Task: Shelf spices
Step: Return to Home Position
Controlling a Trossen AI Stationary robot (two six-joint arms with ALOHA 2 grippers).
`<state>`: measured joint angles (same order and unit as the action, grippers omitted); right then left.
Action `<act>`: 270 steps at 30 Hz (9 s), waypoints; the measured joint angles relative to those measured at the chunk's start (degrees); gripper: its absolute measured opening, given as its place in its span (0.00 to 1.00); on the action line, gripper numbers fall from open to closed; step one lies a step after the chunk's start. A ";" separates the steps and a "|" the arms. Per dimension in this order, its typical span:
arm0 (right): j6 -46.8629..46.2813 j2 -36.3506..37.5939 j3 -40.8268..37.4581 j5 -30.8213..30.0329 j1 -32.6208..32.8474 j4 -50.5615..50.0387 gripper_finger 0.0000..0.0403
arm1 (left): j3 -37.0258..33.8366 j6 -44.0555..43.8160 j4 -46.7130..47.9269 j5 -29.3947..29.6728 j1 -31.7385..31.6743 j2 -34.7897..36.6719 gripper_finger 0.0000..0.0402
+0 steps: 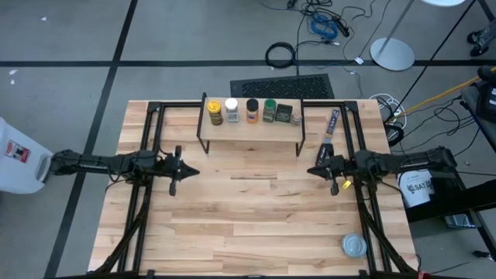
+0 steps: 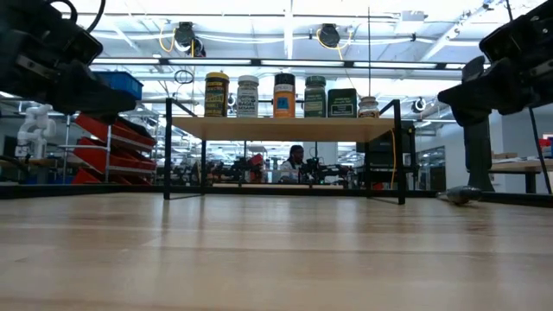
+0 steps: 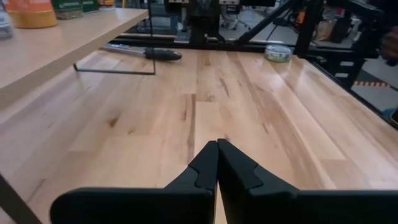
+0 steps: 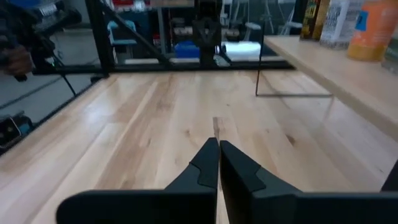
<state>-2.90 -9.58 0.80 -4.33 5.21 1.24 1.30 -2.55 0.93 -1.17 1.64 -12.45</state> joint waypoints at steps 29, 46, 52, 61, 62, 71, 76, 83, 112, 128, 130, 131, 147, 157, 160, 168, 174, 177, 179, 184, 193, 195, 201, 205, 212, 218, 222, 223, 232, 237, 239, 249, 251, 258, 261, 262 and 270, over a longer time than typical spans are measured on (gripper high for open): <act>1.20 3.71 0.00 1.71 0.04 -0.09 0.00 | 0.00 2.97 0.18 -3.28 -4.03 7.30 0.04; 3.76 8.83 0.00 1.43 0.02 0.04 0.00 | 0.02 2.97 0.22 -3.32 -4.03 7.34 0.04; 3.20 8.89 0.00 1.62 0.02 -0.05 0.00 | 0.02 2.93 0.22 -3.34 -4.03 7.34 0.04; 2.56 8.93 0.00 1.67 0.02 -0.07 0.00 | 0.02 3.07 0.22 -3.34 -4.03 7.34 0.04; 2.60 8.95 0.00 1.67 0.02 -0.07 0.00 | 0.02 3.08 0.22 -3.34 -4.03 7.34 0.04; 2.11 9.10 0.00 1.69 0.02 -0.05 0.00 | 0.02 3.04 0.22 -3.34 -4.03 7.34 0.04; 1.34 9.11 0.01 4.72 0.03 -0.23 0.00 | 0.02 3.02 0.22 -3.34 -4.03 7.34 0.04; 0.87 9.11 0.11 4.63 0.04 -0.97 0.00 | 0.02 3.02 0.22 -3.19 -4.03 7.34 0.04; 0.55 9.09 0.11 4.42 0.03 -0.88 0.00 | 0.04 6.03 -1.53 -6.12 -4.03 10.34 0.00; 3.50 9.09 0.11 2.46 0.02 0.65 0.00 | 0.04 5.82 -0.37 -6.32 -3.42 10.34 0.00; 2.49 9.09 0.11 2.49 0.03 0.42 0.00 | 0.04 5.82 -0.37 -6.32 -3.42 10.34 0.02; 1.70 9.09 0.11 2.56 0.02 0.14 0.00 | 0.04 5.82 -0.37 -6.32 -3.42 10.34 0.03; 0.59 9.06 0.11 3.13 0.02 -0.66 0.00 | 0.04 5.90 -0.35 -6.31 -3.42 10.34 0.06; 0.59 9.06 0.11 3.12 0.02 -0.66 0.00 | 0.04 5.95 -0.35 -6.29 -3.42 10.34 0.06; 0.59 9.06 0.11 3.13 0.03 -0.66 0.00 | 0.04 5.95 -0.35 -6.29 -3.44 10.34 0.06; 0.59 9.06 0.11 3.11 0.02 -0.66 0.00 | 0.04 5.95 -0.36 -6.29 -3.43 10.34 0.07; 0.59 9.06 0.11 3.11 0.03 -0.66 0.00 | 0.03 5.97 -0.37 -6.29 -3.42 10.34 0.07; 0.59 9.06 0.11 3.11 0.02 -0.66 0.00 | 0.02 5.97 -0.37 -6.29 -3.42 10.34 0.07; 0.59 9.06 0.11 3.11 0.04 -0.66 0.00 | 0.02 5.97 -0.36 -6.29 -3.43 10.34 0.07; 0.59 9.06 0.11 3.11 0.02 -0.66 0.00 | 0.02 5.97 -0.35 -6.29 -3.42 10.34 0.07; 0.59 9.06 0.11 3.11 0.02 -0.66 0.00 | 0.02 5.97 -0.37 -6.29 -3.44 10.34 0.07; 0.59 9.06 0.11 3.11 0.02 -0.66 0.00 | 0.02 5.97 -0.37 -6.29 -3.44 10.34 0.07; 0.59 9.07 0.11 3.11 0.02 -0.66 0.00 | 0.02 5.97 -0.37 -6.29 -3.44 10.34 0.07; 0.59 9.08 0.11 3.11 0.02 -0.66 0.00 | 0.02 5.97 -0.37 -6.29 -3.42 10.34 0.07; 0.59 9.06 0.11 3.09 0.03 -0.66 0.00 | 0.02 5.97 -0.37 -6.29 -3.44 10.34 0.07; 0.59 9.07 0.11 3.09 0.04 -0.68 0.00 | 0.02 5.97 -0.37 -6.29 -3.42 10.34 0.07; 0.58 9.08 0.11 3.11 0.02 -0.67 0.00 | 0.02 5.97 -0.37 -6.29 -3.43 10.34 0.07; 0.58 9.07 0.11 3.11 0.02 -0.67 0.00 | 0.02 5.97 -0.37 -6.29 -3.42 10.34 0.07; 0.57 9.09 0.11 3.11 0.03 -0.68 0.00 | 0.02 5.97 -0.37 -6.29 -3.43 10.34 0.07; 0.57 9.07 0.11 3.11 0.02 -0.67 0.00 | 0.02 5.97 -0.37 -6.29 -3.43 10.34 0.07; 0.58 9.06 0.11 3.11 0.03 -0.68 0.00 | 0.02 5.97 -0.37 -6.29 -3.43 10.34 0.07; 0.57 9.09 0.11 3.11 0.02 -0.66 0.00 | 0.02 5.97 -0.37 -6.29 -3.44 10.34 0.07; 0.58 9.09 0.11 3.11 0.02 -0.67 0.00 | 0.02 5.97 -0.37 -6.29 -3.44 10.32 0.07; 0.57 9.07 0.11 3.10 0.03 -0.67 0.00 | 0.02 5.97 -0.37 -6.29 -3.42 10.34 0.07; 0.57 9.09 0.11 3.11 0.02 -0.68 0.00 | 0.02 5.97 -0.37 -6.29 -3.42 10.34 0.07; 0.58 9.08 0.11 3.10 0.02 -0.68 0.00 | 0.02 5.97 -0.37 -6.29 -3.42 10.33 0.07; 0.59 9.09 0.11 3.09 0.02 -0.68 0.00 | 0.02 5.97 -0.37 -6.29 -3.42 10.34 0.07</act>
<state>-2.31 -0.49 0.91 -1.23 5.24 0.56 1.32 3.42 0.56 -7.46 -1.79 -2.11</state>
